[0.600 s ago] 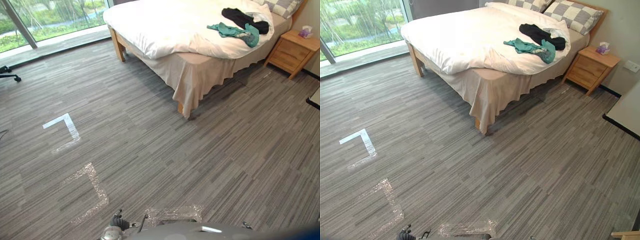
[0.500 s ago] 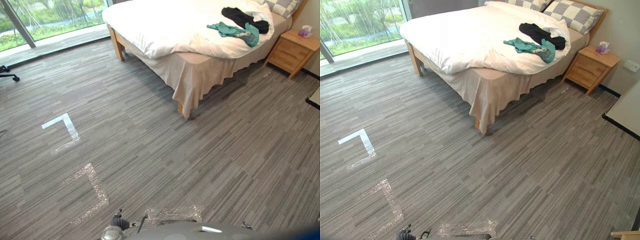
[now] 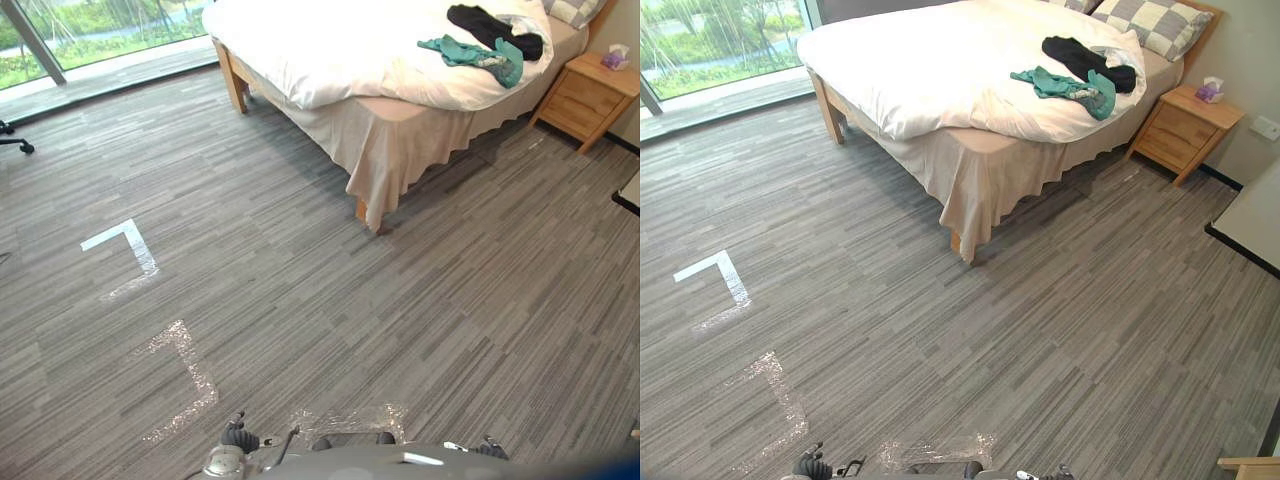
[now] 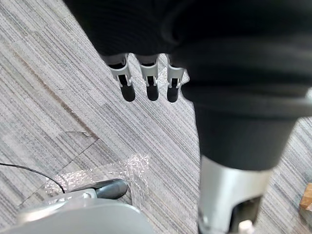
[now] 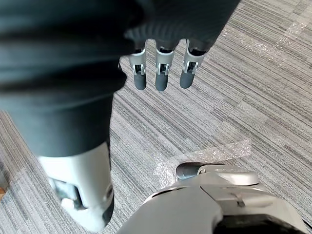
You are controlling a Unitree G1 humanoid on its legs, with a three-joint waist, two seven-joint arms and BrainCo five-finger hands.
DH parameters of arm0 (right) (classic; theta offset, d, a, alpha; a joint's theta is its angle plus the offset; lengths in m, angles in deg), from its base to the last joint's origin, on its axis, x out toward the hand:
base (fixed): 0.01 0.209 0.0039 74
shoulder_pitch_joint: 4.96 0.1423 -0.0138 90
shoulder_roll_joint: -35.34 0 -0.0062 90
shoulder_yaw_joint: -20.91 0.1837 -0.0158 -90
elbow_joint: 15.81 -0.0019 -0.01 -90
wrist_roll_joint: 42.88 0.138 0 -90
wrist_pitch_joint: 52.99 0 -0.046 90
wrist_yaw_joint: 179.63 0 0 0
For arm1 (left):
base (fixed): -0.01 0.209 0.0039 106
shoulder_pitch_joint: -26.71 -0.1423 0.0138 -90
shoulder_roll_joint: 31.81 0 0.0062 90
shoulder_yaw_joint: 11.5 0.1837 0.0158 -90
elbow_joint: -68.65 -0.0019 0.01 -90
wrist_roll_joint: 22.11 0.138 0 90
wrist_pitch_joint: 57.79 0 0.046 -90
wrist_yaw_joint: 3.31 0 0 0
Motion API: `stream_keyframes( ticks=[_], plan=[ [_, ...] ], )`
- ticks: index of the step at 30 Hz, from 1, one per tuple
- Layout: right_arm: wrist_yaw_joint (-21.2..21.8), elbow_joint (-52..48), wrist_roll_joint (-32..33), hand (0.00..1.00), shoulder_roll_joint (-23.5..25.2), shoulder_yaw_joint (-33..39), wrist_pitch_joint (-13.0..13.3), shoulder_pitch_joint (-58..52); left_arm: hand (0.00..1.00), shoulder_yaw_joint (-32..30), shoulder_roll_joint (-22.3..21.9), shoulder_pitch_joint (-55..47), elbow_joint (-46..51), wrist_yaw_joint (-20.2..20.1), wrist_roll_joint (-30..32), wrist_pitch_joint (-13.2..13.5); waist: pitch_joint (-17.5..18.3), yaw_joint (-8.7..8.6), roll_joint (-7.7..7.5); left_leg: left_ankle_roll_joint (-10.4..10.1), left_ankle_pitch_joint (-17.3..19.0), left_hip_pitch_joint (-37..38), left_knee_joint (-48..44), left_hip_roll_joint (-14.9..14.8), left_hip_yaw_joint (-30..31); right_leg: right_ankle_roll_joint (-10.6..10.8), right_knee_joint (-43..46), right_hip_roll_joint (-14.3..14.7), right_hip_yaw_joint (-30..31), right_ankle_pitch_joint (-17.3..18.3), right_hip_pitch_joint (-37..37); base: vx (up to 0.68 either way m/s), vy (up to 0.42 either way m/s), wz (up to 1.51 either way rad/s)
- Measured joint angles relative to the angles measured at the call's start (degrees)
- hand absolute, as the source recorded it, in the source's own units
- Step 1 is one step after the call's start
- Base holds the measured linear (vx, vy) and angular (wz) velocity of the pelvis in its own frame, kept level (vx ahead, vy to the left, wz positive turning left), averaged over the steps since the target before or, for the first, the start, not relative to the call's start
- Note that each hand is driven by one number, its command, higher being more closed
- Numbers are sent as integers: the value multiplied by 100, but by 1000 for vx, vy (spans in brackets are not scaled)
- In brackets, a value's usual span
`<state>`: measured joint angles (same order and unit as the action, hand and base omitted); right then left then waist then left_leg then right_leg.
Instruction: Tidy the bed and pick cloth on bed and put in laundry
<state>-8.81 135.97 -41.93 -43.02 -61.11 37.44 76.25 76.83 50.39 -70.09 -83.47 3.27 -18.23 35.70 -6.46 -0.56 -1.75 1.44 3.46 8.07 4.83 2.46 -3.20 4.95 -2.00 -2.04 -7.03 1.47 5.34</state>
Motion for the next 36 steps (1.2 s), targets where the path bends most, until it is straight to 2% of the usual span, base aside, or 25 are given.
stream_keyframes(
  ticks=[6,9,12,13,16,17,18,21,22,24,25,26,27,28,29,30,31,32,33,34,35,36],
  plan=[
    [9,-7,54,0,13,41,1,42,0,-14,11,19,-2,-1,-7,-1,-83,-15,-12,89,-56,-27,73,35,-96,-163,63,-23,-1,91,-119,-44,-32,-10],
    [6,-5,86,0,21,89,-2,125,0,-8,28,100,-1,-2,-16,-6,-181,-23,-35,121,-75,-122,73,37,-111,-277,490,-43,0,273,-426,0,0,0],
    [5,-12,228,0,69,226,0,248,0,3,63,190,-4,-2,-39,-9,-363,-37,-68,83,-26,-131,73,24,-196,-189,1239,-92,1,515,-823,1,-5,-14],
    [5,-22,238,0,59,327,-1,296,0,13,39,225,-6,-1,-41,-18,-444,-25,3,114,10,-123,73,-52,-289,-137,1974,-91,-66,548,-1192,-16,11,-28],
    [0,-21,289,0,115,509,-1,351,0,46,82,276,-13,-4,-46,-38,-485,-133,24,164,5,-29,68,-126,-354,-171,3013,-291,-640,647,-1728,66,13,-19],
    [-4,-12,295,0,148,602,-3,390,0,45,128,300,-15,-8,-47,-44,-493,-172,-44,102,57,35,66,-165,-409,-311,3195,-472,-1033,751,-1835,125,10,-18],
    [-6,-10,297,0,159,633,-2,389,0,44,133,325,-15,-9,-48,-44,-497,-171,-49,65,81,51,65,-201,-428,-317,3135,-500,-1114,755,-1859,144,2,-26],
    [-8,-16,337,0,149,767,-1,452,0,44,84,547,-14,-15,-39,-42,-593,-213,66,-215,284,60,-45,-579,-540,-225,2194,-363,-1285,627,-1994,166,-77,-28],
    [-12,-17,338,0,144,770,-1,463,0,44,55,625,-15,-17,-37,-41,-626,-214,110,-301,372,45,-106,-715,-594,-207,1865,-325,-1303,460,-2108,217,-159,-38],
    [-28,-38,351,0,140,818,0,534,0,39,-48,811,-14,-18,-22,-37,-717,-259,164,-565,606,104,-218,-1016,-750,-144,988,-443,-1539,-187,-2467,286,-225,-33],
    [-35,-36,354,0,143,861,-1,530,0,34,-59,836,-15,-18,-6,-36,-735,-300,133,-632,675,138,-246,-1045,-777,-125,907,-531,-1589,-268,-2560,374,-307,-18],
    [-50,-37,405,0,192,888,-1,526,0,-10,-71,875,-15,-24,13,-35,-775,-351,48,-797,866,273,-329,-1076,-872,-166,873,-732,-1594,-327,-2706,447,-405,-12],
    [-57,-43,453,0,206,934,1,467,0,-43,-79,869,-18,-31,25,-35,-816,-388,55,-948,1071,514,-322,-1171,-942,-220,1032,-873,-1642,-538,-2742,486,-453,-21],
    [-56,-64,447,0,167,958,0,464,0,-73,-149,874,-17,-31,29,-34,-844,-431,178,-1014,1165,642,-303,-1336,-1045,-381,1325,-775,-1689,-713,-2813,688,-597,-34],
    [-38,-111,440,0,89,959,17,481,0,-67,-260,831,-40,-45,50,-19,-809,-446,445,-1207,1097,731,-450,-1630,-1248,-765,1840,-519,-1775,-386,-3007,599,-517,-60],
    [-30,-124,440,0,77,981,57,553,0,-70,-282,839,4,-44,91,43,-854,-445,569,-1303,915,524,-1060,-1893,-1380,-915,2024,-283,-1750,-125,-3067,612,-528,-60],
    [-27,-115,439,0,69,990,56,579,0,-88,-284,852,-10,-46,120,47,-864,-474,590,-1272,841,324,-1554,-2032,-1359,-991,2033,-169,-1737,0,-3040,629,-539,-71],
    [-34,-107,426,0,66,989,55,593,0,-175,-292,846,-5,-43,116,47,-872,-472,603,-897,528,-133,-2777,-2327,-1289,-1128,1934,82,-1685,177,-2832,664,-504,-51],
    [-44,-99,418,0,56,979,54,595,0,-200,-296,832,9,-38,116,48,-878,-468,611,-632,353,-397,-3447,-2491,-1202,-1197,1820,230,-1651,237,-2646,820,-526,-64],
    [-59,-98,371,0,35,945,49,603,0,-249,-321,817,37,-37,109,50,-885,-467,604,-360,202,-737,-4665,-2720,-1018,-1306,1563,517,-1561,280,-2193,698,-354,-57],
    [-100,-109,319,0,26,841,52,606,0,-266,-375,824,142,-27,12,50,-896,-450,584,-441,289,-1043,-5585,-2749,-820,-1338,1288,725,-1470,283,-1709,673,-329,-58],
    [-116,-156,315,0,26,767,59,620,0,-268,-417,824,249,-23,-53,51,-895,-435,555,-548,354,-1201,-5866,-2677,-762,-1341,1185,782,-1399,283,-1527,612,-278,-59]
  ],
)
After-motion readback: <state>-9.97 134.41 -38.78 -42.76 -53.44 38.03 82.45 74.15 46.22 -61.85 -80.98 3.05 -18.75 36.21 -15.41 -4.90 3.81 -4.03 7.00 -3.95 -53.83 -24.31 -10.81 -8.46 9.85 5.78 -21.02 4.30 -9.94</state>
